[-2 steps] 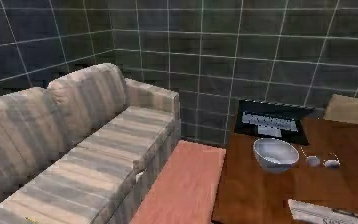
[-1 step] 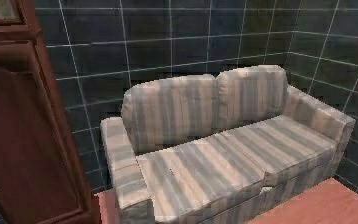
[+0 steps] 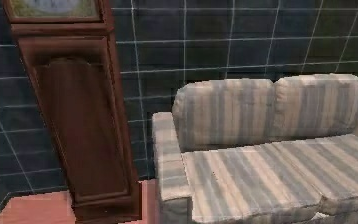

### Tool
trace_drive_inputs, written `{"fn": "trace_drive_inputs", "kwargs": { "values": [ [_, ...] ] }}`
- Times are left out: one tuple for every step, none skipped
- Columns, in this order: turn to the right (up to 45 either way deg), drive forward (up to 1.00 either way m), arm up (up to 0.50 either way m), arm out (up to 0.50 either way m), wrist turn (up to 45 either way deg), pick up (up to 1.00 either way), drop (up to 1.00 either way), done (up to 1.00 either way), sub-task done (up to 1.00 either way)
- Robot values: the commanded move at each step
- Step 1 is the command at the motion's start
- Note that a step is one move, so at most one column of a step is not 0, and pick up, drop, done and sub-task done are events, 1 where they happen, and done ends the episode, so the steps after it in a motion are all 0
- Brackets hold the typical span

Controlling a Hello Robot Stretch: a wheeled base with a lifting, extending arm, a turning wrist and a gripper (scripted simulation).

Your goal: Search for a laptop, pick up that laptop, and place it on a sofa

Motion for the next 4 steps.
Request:
{"fn": "trace_drive_inputs", "kwargs": {
  "values": [
    [45.0, 0.0, 0.0, 0.0, 0.0, 0.0, 0.0, 0.0, 0.0],
    [45.0, 0.0, 0.0, 0.0, 0.0, 0.0, 0.0, 0.0, 0.0],
    [21.0, 0.0, 0.0, 0.0, 0.0, 0.0, 0.0, 0.0, 0.0],
    [0.0, 0.35, 0.0, 0.0, 0.0, 0.0, 0.0, 0.0, 0.0]
  ]
}}
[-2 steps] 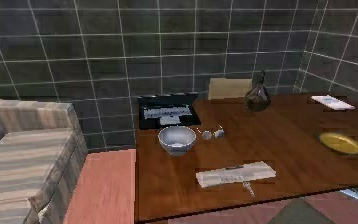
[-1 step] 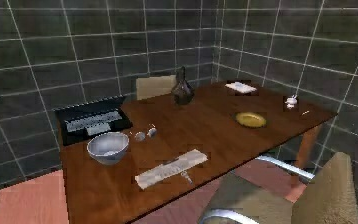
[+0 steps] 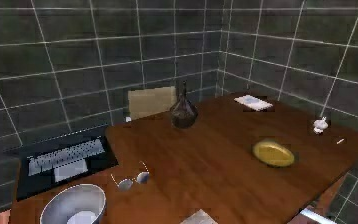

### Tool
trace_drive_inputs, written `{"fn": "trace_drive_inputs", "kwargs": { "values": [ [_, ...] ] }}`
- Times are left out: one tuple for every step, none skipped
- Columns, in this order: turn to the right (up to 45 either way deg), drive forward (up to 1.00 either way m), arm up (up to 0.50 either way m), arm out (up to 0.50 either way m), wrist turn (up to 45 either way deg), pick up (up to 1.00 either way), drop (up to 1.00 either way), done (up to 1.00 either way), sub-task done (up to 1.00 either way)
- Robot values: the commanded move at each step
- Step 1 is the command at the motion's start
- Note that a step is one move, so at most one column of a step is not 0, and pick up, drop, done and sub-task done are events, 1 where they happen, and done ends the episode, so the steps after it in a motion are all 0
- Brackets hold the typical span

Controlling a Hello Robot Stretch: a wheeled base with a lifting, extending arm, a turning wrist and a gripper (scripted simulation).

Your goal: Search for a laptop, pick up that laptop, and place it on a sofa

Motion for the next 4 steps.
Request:
{"fn": "trace_drive_inputs", "kwargs": {
  "values": [
    [-45.0, 0.0, 0.0, 0.0, 0.0, 0.0, 0.0, 0.0, 0.0],
    [-45.0, 0.0, 0.0, 0.0, 0.0, 0.0, 0.0, 0.0, 0.0],
    [-30.0, 0.0, 0.0, 0.0, 0.0, 0.0, 0.0, 0.0, 0.0],
    [0.0, 0.0, 0.5, 0.0, 0.0, 0.0, 0.0, 0.0, 0.0]
  ]
}}
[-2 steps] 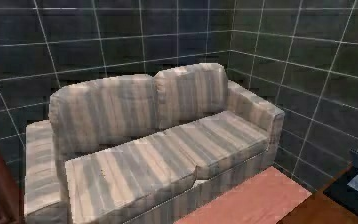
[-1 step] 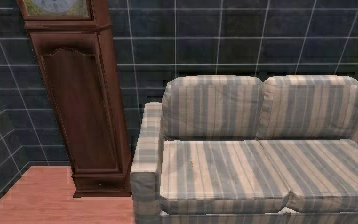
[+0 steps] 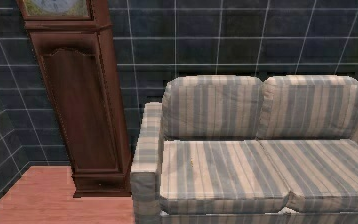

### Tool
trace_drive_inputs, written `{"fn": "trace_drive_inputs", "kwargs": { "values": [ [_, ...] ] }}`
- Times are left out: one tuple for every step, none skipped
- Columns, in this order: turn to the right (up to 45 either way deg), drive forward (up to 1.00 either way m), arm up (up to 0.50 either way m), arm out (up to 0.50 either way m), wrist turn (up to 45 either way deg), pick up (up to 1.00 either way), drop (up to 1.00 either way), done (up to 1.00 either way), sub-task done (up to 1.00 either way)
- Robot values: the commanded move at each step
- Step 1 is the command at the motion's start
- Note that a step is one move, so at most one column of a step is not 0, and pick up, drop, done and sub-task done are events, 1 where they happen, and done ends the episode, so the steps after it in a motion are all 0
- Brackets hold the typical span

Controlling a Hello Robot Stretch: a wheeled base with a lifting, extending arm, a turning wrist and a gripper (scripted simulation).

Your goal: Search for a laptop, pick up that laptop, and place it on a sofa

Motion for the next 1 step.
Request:
{"fn": "trace_drive_inputs", "kwargs": {
  "values": [
    [0.0, 0.0, 0.36, 0.0, 0.0, 0.0, 0.0, 0.0, 0.0]
  ]
}}
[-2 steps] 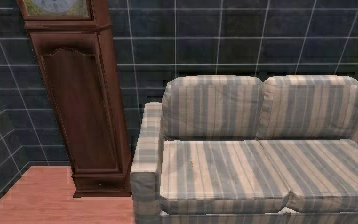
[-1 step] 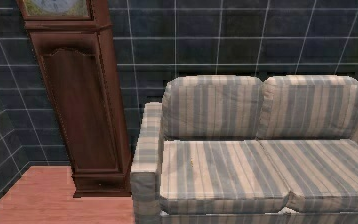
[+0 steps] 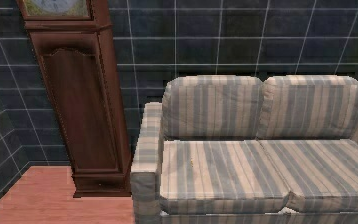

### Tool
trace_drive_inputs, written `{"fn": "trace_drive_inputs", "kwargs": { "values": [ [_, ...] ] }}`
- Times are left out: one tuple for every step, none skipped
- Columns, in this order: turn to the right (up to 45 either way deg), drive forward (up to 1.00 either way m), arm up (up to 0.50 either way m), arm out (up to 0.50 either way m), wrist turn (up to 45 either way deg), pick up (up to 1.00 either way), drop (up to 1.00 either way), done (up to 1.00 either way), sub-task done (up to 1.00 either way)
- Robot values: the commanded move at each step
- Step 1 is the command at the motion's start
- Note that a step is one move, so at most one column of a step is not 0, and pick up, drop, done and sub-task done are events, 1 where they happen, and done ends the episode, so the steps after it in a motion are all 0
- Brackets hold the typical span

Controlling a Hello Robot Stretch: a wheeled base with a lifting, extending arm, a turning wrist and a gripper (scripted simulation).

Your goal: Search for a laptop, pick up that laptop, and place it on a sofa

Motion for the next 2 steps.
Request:
{"fn": "trace_drive_inputs", "kwargs": {
  "values": [
    [0.0, 0.0, 0.0, 0.5, 0.0, 0.0, 0.0, 0.0, 0.0],
    [0.0, 0.0, 0.0, 0.0, 45.0, 0.0, 0.0, 0.0, 0.0]
  ]
}}
